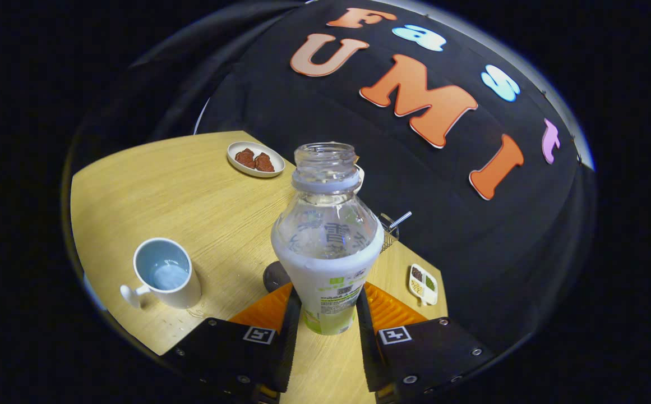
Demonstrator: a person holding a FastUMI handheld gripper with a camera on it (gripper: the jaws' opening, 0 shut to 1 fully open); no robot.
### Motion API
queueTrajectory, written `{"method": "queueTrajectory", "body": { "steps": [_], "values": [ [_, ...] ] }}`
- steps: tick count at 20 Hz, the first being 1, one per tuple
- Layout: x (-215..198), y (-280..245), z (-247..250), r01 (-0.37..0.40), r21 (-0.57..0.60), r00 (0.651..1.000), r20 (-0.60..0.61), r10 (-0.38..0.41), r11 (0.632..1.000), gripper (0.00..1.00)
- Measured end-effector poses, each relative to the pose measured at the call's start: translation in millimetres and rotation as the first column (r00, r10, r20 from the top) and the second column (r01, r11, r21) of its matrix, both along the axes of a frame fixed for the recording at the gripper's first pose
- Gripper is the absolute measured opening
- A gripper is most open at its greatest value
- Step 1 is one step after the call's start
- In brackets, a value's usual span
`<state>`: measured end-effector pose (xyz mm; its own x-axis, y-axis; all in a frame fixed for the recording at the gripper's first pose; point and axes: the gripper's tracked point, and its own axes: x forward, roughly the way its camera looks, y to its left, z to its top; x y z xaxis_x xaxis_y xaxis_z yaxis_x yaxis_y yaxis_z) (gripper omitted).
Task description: Take the bottle from table, then pour the juice into the cup, finally place the bottle on the coaster
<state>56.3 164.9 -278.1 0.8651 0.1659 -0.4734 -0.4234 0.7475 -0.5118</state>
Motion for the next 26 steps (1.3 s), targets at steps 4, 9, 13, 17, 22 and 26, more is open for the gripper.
{"method": "queueTrajectory", "body": {
  "steps": [4,9,13,17,22,26],
  "values": [
    [18.8,5.4,-4.9,0.024,0.134,0.999,-0.048,-0.018,0.991,0.52],
    [49.2,14.4,-14.9,0.078,0.304,0.992,-0.119,-0.044,0.950,0.52],
    [67.6,12.2,-32.4,0.133,0.358,0.983,-0.164,-0.078,0.924,0.52],
    [77.4,21.9,-55.5,0.173,0.401,0.971,-0.220,-0.088,0.900,0.52],
    [87.4,23.0,-73.4,0.212,0.415,0.962,-0.248,-0.114,0.885,0.52],
    [86.0,26.1,-83.1,0.201,0.422,0.964,-0.245,-0.103,0.884,0.53]
  ]
}}
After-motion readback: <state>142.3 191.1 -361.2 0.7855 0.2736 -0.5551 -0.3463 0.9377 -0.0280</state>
